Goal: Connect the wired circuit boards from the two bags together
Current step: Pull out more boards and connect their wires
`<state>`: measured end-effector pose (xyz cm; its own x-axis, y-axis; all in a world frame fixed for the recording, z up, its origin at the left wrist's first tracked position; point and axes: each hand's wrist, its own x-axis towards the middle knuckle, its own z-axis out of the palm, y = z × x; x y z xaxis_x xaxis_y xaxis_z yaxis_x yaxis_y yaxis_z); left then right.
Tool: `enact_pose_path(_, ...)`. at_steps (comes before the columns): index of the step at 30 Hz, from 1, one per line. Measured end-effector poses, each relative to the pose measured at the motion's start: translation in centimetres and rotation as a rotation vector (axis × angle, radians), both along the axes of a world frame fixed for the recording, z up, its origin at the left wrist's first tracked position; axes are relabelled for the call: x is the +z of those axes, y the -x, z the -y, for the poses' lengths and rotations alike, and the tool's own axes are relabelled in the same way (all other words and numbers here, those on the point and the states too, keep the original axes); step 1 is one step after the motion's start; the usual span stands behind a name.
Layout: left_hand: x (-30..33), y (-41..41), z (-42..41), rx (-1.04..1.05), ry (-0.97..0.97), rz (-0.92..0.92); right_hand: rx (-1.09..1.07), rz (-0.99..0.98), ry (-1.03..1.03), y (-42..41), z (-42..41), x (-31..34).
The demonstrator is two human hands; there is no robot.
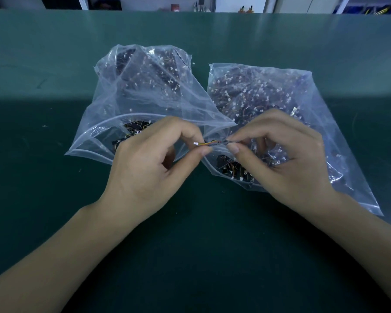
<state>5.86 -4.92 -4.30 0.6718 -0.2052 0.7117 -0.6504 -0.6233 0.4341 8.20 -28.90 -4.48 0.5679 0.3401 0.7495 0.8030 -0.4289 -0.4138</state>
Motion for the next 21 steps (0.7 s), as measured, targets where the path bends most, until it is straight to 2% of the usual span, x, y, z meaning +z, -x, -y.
enact_pose_path(21,-0.40,-0.33,-0.48,-0.041,-0.054,0.002,0.037,-0.067,0.041,0.20,-0.30,-0.06)
